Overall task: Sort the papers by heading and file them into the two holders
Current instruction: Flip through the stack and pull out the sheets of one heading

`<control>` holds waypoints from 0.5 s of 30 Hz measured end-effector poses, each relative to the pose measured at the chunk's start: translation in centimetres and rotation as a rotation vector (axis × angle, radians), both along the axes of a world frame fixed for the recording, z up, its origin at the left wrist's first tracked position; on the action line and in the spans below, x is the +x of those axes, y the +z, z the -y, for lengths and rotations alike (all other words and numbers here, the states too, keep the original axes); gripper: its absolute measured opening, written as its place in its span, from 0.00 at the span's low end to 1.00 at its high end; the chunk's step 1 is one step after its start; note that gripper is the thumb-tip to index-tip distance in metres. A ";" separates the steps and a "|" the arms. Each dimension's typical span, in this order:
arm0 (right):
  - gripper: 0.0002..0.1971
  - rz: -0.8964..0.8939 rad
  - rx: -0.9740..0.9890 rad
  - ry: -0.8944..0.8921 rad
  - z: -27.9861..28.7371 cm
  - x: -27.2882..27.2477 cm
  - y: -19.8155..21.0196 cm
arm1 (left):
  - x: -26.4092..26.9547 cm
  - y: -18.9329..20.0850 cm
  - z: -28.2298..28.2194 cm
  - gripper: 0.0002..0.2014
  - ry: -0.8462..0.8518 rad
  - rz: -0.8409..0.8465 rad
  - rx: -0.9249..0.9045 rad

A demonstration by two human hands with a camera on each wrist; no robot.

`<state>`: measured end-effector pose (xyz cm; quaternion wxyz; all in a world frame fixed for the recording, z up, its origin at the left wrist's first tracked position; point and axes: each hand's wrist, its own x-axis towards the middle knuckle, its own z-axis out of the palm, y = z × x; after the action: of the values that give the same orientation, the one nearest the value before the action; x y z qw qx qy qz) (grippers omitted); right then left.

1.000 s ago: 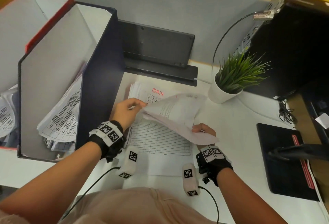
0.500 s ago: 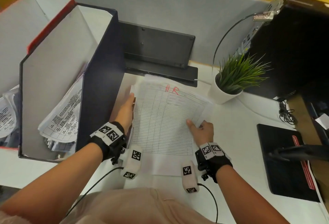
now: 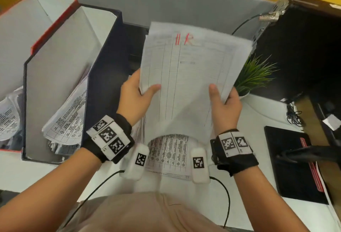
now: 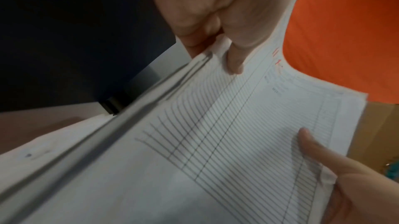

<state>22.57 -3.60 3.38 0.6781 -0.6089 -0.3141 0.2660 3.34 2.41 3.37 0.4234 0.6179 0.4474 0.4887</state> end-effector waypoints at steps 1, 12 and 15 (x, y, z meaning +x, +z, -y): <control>0.11 -0.033 0.052 0.022 0.0 -0.1 0.6 | -0.1 0.4 -0.1 0.20 0.012 0.041 0.059; 0.26 -0.136 -0.060 0.068 1.1 -2.7 -2.3 | -1.9 -5.5 0.8 0.23 0.041 -0.071 -0.161; 0.17 -0.111 -0.070 0.110 0.8 -2.6 -2.9 | -1.4 -5.1 0.3 0.21 0.044 -0.089 -0.174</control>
<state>19.93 -4.36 0.49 0.6571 -0.5984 -0.2993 0.3472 1.97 2.13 -1.75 0.4446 0.5899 0.5197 0.4292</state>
